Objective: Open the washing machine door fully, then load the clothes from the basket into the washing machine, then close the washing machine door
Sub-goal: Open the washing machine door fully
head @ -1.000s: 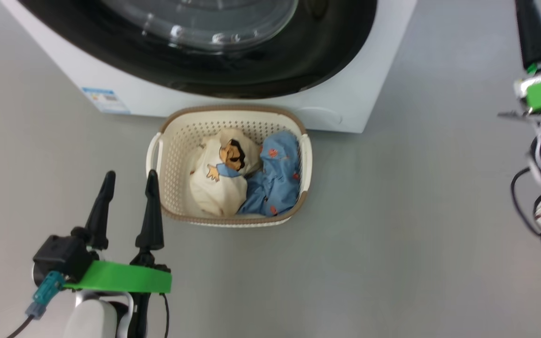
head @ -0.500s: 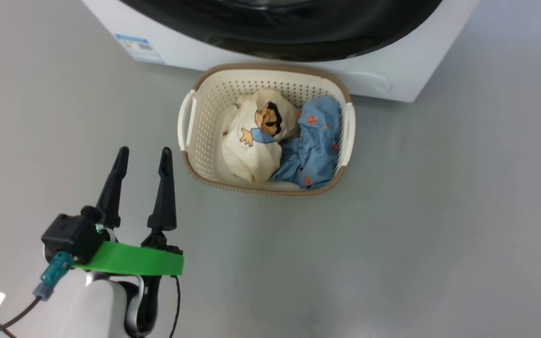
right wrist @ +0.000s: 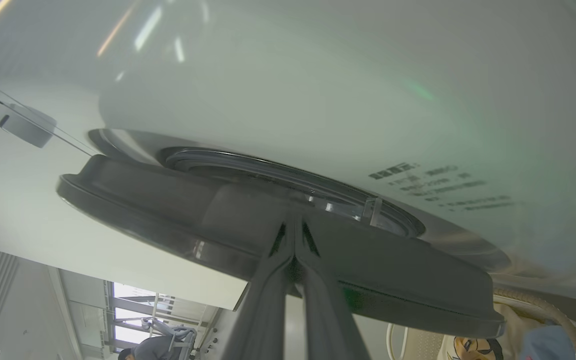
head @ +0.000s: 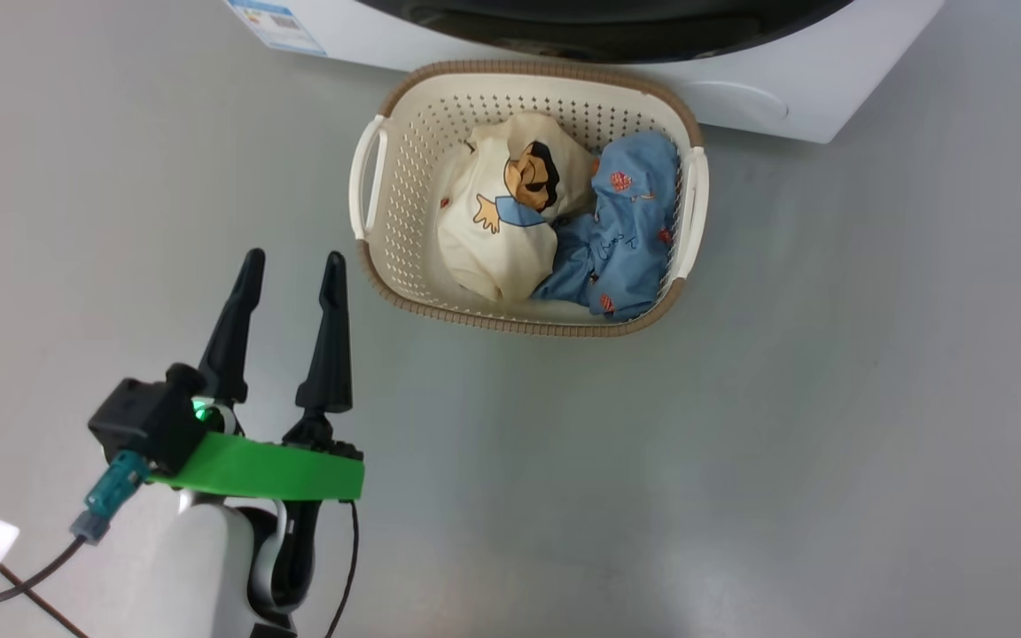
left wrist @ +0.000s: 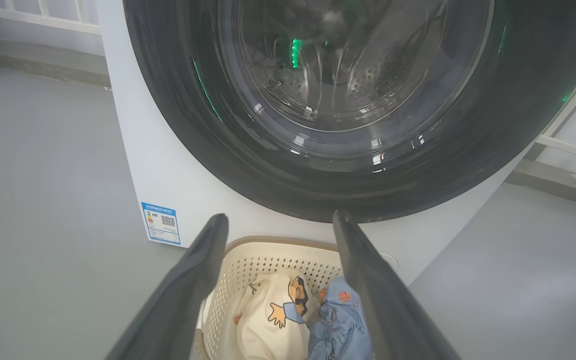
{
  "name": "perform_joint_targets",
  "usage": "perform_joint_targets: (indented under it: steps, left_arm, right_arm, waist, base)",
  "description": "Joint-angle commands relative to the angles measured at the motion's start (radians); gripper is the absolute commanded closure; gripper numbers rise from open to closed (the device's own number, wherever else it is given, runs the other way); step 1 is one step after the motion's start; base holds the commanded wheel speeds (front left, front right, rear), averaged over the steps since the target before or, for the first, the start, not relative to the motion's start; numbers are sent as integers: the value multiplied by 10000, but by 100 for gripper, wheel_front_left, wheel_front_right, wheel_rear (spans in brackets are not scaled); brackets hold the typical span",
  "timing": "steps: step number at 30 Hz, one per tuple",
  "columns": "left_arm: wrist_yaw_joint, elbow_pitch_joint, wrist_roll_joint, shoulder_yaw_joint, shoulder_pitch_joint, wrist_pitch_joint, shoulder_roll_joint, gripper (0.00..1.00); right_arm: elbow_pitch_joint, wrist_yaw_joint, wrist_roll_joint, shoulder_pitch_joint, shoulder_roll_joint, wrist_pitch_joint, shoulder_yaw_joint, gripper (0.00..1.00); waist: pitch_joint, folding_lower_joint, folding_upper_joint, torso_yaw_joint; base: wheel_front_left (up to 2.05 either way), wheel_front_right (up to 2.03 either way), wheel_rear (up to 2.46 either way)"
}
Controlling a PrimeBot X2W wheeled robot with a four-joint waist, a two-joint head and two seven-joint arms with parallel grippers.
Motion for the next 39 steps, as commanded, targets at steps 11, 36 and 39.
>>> perform_joint_targets:
  steps: [11,36,39]
  left_arm:
    - [6,-377,-370,177,-397,-63,159,0]
    - [6,-238,-272,289,-217,-63,158,0]
    - [6,-224,-248,278,-117,-63,158,0]
  right_arm:
    - [-223,56,-598,-804,296,356,-34,100]
    - [-574,56,-692,144,672,1593,395,100]
    - [-644,56,-716,396,702,1718,456,100]
  waist:
    - [696,-1,0,306]
    - [-45,-1,0,136]
    - [-201,-1,0,91]
  base:
    - [0,0,0]
    - [0,0,0]
    - [0,0,0]
